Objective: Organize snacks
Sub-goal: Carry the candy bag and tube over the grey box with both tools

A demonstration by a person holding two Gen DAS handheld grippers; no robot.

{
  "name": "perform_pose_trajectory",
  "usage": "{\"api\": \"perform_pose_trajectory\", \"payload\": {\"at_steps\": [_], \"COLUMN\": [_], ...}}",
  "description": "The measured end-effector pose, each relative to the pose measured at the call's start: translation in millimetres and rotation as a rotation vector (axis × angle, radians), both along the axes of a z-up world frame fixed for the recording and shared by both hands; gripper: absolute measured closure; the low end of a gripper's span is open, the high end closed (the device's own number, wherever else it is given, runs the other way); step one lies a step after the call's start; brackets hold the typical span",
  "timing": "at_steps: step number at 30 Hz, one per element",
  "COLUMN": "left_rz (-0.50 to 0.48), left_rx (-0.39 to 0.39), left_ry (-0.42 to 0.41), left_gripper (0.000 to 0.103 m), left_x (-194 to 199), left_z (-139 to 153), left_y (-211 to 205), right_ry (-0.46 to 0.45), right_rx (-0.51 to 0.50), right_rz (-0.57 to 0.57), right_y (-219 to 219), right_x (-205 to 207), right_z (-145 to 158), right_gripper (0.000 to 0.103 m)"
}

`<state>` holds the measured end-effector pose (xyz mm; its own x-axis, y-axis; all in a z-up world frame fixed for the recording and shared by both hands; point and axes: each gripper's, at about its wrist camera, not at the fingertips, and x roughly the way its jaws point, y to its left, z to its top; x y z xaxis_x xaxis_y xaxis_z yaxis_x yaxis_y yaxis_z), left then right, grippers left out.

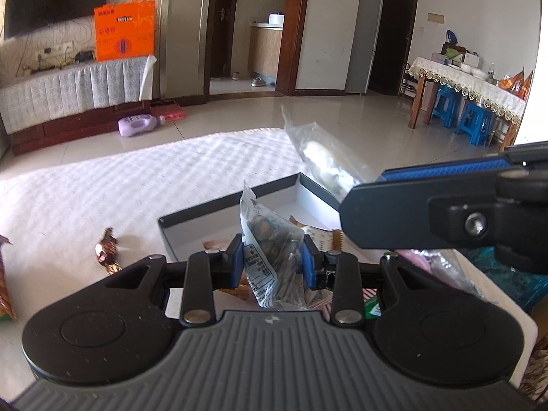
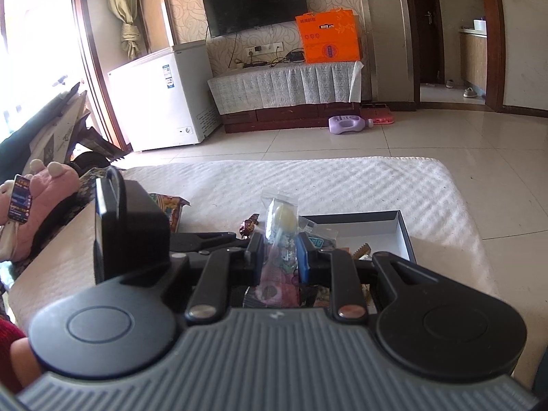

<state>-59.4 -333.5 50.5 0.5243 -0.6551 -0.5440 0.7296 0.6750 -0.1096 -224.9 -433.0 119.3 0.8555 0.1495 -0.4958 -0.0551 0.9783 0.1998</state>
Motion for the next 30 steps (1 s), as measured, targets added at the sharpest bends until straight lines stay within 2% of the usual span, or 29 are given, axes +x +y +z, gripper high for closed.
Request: {"api": "perform_pose_trajectory", "payload": {"at_steps": [30], "left_rz": [-0.035], "left_rx": [0.023], "left_ry": [-0.001], "left_gripper": [0.064], "left_x": [2.6], "left_z": [-11.6], "left_y": [-24.5], "right_ry": [0.050], "right_rx": [0.025], "right_rz": [-0.046], "right_y": [-22.4], "right_x": [0.7], "right_z": [-16.0], "right_gripper": [0.079]}}
